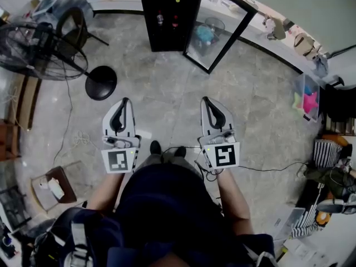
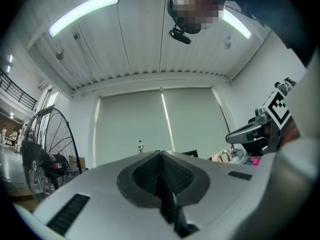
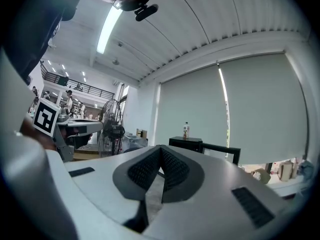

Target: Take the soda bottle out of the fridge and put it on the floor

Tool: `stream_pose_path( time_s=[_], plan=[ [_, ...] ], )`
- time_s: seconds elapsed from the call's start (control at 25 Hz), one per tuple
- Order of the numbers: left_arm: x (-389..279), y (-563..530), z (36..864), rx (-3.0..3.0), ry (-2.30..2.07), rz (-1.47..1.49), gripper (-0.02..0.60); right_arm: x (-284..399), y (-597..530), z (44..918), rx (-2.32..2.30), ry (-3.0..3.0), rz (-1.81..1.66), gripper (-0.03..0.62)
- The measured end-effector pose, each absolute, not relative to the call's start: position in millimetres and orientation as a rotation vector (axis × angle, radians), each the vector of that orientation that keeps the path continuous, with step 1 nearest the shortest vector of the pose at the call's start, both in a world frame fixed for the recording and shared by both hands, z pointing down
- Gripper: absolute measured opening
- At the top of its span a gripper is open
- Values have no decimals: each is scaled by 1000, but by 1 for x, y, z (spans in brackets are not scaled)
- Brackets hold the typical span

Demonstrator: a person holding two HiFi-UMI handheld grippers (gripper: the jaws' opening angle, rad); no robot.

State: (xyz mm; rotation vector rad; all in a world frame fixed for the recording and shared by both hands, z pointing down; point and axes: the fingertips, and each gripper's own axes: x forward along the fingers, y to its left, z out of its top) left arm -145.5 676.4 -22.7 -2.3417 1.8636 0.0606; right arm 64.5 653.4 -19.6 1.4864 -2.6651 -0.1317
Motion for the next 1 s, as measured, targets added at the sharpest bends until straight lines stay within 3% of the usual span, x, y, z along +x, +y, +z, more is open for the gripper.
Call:
stream_pose_path(
  time_s=[0.64, 0.92, 1.0],
  plan=[
    [-124, 668, -8, -2470, 1773, 31, 29, 65, 649, -14, 1477, -2668, -99, 18],
    [-108, 659, -6, -2527, 1710, 48, 284, 72, 647, -13, 1480, -2669, -99, 18],
    [-103, 657, -7, -2543, 1694, 54, 307, 74, 647, -14, 1484, -2669, -98, 18]
  ],
)
